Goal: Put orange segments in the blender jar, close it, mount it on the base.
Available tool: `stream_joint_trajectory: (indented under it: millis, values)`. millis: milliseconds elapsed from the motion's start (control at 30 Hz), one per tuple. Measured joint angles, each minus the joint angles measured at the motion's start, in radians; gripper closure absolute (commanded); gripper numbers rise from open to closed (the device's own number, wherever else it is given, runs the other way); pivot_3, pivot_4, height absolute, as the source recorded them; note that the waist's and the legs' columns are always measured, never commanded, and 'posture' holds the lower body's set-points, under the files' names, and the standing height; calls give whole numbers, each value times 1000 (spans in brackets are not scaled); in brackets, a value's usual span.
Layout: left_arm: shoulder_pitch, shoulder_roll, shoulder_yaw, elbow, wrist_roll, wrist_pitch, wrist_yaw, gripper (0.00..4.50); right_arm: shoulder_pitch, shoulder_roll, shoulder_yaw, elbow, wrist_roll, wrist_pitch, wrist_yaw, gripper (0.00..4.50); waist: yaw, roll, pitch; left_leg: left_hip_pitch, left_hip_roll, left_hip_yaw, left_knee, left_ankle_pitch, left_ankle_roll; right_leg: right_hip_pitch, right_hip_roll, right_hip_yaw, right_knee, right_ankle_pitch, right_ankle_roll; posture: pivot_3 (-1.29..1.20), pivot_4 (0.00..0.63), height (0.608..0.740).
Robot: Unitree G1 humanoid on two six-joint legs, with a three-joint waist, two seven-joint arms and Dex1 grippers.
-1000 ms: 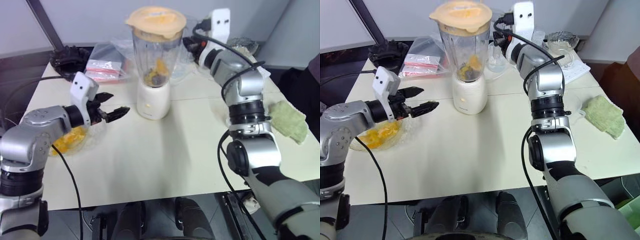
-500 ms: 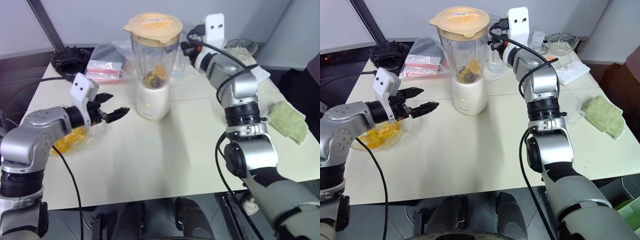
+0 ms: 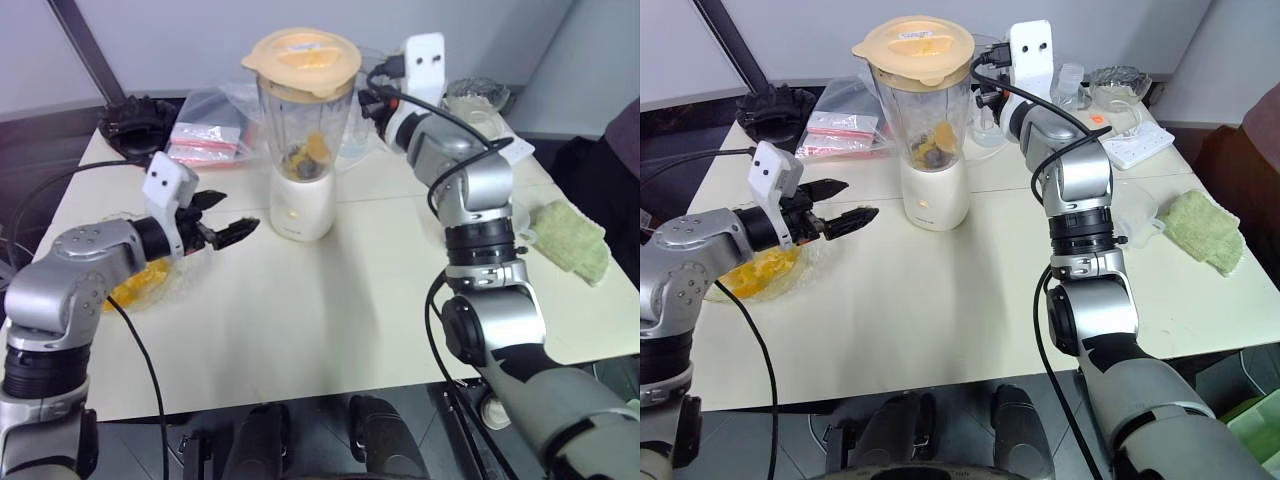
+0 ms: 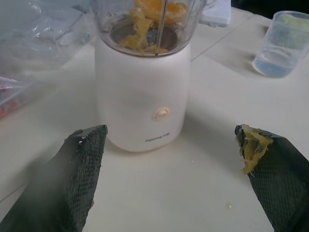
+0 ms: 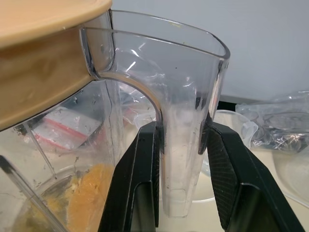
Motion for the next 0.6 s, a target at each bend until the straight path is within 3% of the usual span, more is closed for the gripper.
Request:
stream_joint_trajectory:
  millis: [100,333,600]
  values:
    - [0,-3,0,-1,-1,0,2,27,0,-1,0,2,-1,-2,4,3671,0,0,0,0,0,0,0,0,0,0,0,0,0,0,0,0,150,740]
    - [0,-37,0,-2,4,-22,25,27,48,-5,61,73,-37,-1,36,269,0,-1,0,-1,0,0,0,0,0,-1,0,0,0,0,0,0,150,740]
    - [0,-62,-2,4,23,-52,44,27,88,-65,96,-17,-78,-14,66,269,2,-1,0,-2,0,0,0,0,0,-1,0,0,-1,0,0,0,150,740]
